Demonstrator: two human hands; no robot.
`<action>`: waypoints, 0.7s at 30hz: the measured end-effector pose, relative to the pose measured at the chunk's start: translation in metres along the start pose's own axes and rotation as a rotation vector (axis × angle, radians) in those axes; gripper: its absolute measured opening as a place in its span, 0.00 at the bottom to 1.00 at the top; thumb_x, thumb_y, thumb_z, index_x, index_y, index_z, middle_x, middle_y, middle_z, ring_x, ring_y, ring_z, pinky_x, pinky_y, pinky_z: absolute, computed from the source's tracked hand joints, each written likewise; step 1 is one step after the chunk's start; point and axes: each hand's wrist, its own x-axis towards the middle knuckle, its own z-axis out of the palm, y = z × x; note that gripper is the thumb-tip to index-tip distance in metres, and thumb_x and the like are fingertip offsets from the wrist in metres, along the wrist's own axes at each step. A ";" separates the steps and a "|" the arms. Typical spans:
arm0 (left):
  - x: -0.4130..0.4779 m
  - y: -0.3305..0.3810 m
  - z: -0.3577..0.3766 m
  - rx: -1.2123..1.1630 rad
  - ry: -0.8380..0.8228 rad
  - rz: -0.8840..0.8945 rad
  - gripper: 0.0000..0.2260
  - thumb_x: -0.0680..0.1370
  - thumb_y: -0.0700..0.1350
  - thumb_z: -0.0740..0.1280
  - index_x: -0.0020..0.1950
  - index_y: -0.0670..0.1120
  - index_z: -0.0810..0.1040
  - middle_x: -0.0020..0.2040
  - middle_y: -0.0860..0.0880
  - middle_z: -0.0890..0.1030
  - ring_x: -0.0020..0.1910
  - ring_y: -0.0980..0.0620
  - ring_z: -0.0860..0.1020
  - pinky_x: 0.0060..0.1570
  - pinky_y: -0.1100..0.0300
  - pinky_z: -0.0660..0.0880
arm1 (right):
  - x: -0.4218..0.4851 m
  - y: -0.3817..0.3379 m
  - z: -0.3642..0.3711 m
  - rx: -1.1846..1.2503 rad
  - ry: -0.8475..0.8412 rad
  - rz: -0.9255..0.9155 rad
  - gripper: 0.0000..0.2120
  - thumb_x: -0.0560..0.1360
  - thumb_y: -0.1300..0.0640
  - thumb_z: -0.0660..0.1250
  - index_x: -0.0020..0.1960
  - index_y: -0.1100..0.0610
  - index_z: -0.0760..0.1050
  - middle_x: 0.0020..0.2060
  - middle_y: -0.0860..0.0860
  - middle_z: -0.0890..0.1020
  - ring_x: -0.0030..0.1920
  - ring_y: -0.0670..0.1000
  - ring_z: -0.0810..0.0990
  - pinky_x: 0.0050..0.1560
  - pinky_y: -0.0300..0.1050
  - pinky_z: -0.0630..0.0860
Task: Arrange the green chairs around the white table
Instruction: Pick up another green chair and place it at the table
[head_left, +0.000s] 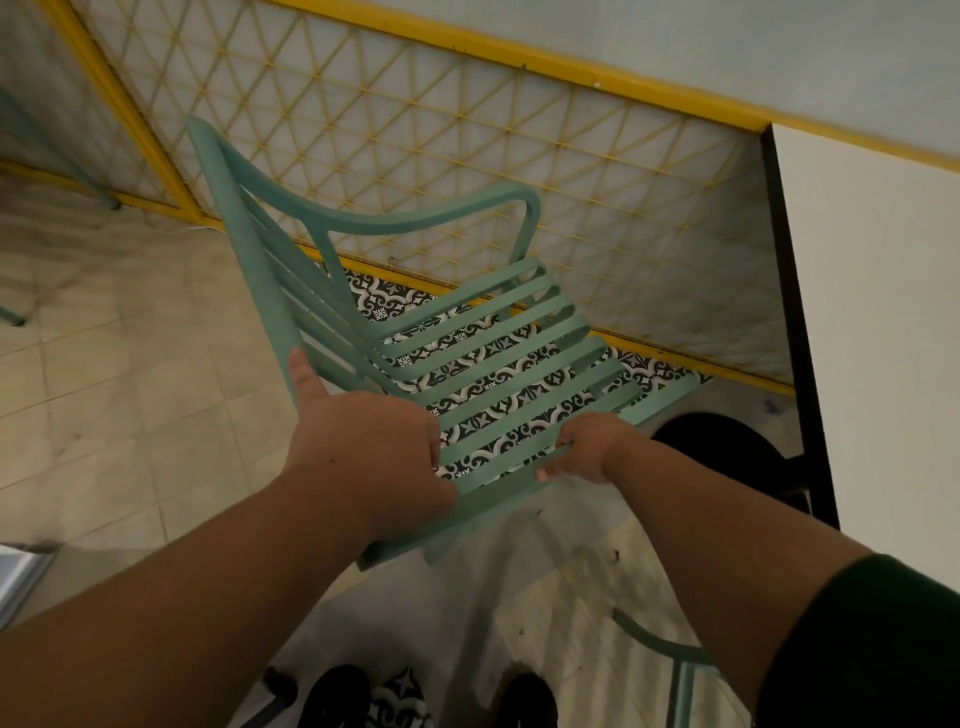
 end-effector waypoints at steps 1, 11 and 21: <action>0.000 -0.002 0.000 0.008 -0.001 0.002 0.21 0.72 0.72 0.59 0.51 0.61 0.82 0.43 0.61 0.82 0.57 0.54 0.80 0.68 0.21 0.33 | 0.000 -0.002 0.000 0.005 0.003 -0.001 0.32 0.69 0.29 0.72 0.61 0.53 0.80 0.56 0.52 0.80 0.57 0.55 0.77 0.60 0.51 0.76; 0.004 -0.037 -0.011 0.007 -0.010 0.082 0.16 0.74 0.68 0.63 0.55 0.64 0.82 0.44 0.64 0.82 0.57 0.60 0.79 0.72 0.25 0.33 | -0.005 -0.028 0.017 -0.015 -0.062 0.039 0.36 0.66 0.23 0.68 0.49 0.56 0.80 0.48 0.53 0.81 0.52 0.55 0.80 0.53 0.50 0.76; 0.029 -0.068 -0.006 -0.307 0.344 0.101 0.17 0.77 0.49 0.69 0.66 0.55 0.77 0.73 0.53 0.75 0.80 0.49 0.62 0.82 0.43 0.46 | -0.013 -0.040 0.037 0.087 -0.014 0.113 0.36 0.67 0.23 0.68 0.55 0.54 0.78 0.50 0.52 0.80 0.55 0.54 0.78 0.62 0.52 0.75</action>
